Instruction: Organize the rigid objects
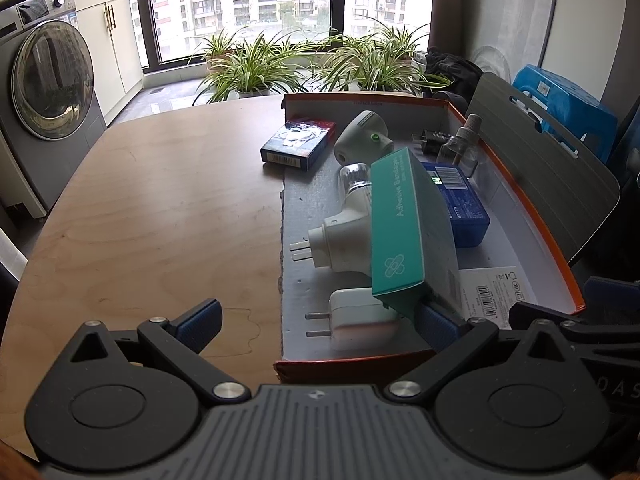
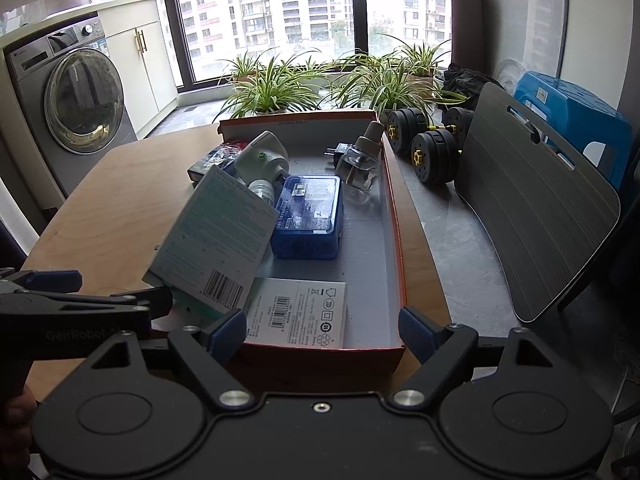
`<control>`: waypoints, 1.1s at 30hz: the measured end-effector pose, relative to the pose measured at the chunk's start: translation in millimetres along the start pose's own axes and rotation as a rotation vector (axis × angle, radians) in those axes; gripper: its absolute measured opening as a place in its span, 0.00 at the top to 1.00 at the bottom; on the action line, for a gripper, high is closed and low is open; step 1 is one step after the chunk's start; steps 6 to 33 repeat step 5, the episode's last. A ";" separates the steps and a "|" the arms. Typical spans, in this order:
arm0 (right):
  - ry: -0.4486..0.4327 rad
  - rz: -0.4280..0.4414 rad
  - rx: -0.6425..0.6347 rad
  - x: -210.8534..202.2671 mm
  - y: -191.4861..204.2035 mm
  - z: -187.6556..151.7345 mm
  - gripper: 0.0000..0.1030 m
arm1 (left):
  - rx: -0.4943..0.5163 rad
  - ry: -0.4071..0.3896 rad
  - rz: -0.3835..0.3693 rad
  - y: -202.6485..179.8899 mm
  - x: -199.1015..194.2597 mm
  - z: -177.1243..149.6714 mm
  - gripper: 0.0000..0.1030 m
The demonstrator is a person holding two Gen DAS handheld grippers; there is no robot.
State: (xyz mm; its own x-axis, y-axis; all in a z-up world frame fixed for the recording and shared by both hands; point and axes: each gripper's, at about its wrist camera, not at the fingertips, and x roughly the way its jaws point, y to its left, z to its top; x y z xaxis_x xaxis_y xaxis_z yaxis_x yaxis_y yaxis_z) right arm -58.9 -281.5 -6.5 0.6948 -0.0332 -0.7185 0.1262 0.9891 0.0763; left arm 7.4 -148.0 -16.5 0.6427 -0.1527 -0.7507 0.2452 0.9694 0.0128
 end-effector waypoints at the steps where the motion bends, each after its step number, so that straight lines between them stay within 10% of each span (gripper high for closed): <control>1: 0.000 0.000 0.000 -0.1 0.0 0.0 0.05 | 0.001 -0.001 0.000 0.0 -0.2 0.0 0.00; 33: 0.000 -0.003 -0.001 0.3 0.4 0.1 0.05 | 0.002 -0.011 0.001 0.2 -1.1 -1.1 0.00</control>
